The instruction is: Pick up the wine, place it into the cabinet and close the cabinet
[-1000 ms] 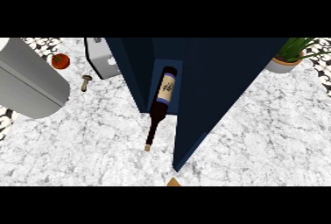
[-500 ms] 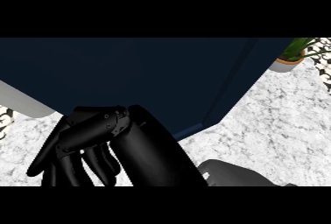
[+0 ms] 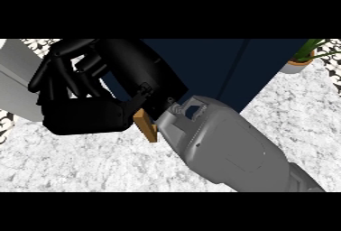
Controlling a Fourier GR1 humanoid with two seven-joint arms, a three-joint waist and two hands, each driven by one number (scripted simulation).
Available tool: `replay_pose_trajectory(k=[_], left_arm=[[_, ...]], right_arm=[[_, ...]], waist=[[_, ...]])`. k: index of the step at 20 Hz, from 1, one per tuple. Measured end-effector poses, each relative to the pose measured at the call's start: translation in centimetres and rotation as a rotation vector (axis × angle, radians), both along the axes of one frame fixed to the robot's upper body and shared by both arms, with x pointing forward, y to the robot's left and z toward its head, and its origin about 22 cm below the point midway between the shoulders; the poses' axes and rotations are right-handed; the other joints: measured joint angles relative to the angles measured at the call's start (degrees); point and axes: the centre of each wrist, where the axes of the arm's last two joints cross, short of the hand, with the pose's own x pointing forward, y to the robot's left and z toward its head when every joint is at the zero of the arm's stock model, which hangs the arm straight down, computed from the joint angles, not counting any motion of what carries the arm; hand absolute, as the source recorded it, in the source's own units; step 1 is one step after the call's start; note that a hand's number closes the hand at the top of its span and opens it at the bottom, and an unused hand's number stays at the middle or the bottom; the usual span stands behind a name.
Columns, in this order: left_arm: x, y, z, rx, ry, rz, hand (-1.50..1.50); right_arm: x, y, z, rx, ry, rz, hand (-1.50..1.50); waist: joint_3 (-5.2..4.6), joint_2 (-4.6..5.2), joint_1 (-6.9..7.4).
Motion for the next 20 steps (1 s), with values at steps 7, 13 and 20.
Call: replay_pose_trajectory(k=[7, 13, 20], left_arm=[[0.5, 0.4, 0.6, 0.004, -0.016, -0.005, -1.50], [0.3, 1.2, 0.4, -0.003, -0.006, 0.001, -1.50], [0.0, 1.7, 0.4, 0.000, -0.006, 0.008, -1.50]], right_arm=[[2.4, 1.3, -1.5, -0.263, 0.158, 0.334, 1.50], [5.3, 1.9, -3.2, -0.360, 0.266, 0.474, 1.50], [8.3, 1.2, -5.2, -0.288, 0.347, 0.555, 1.50]], waist=[[-0.08, 0.34, 0.44], [-0.08, 0.17, -0.28], [-0.04, -0.05, -0.76]])
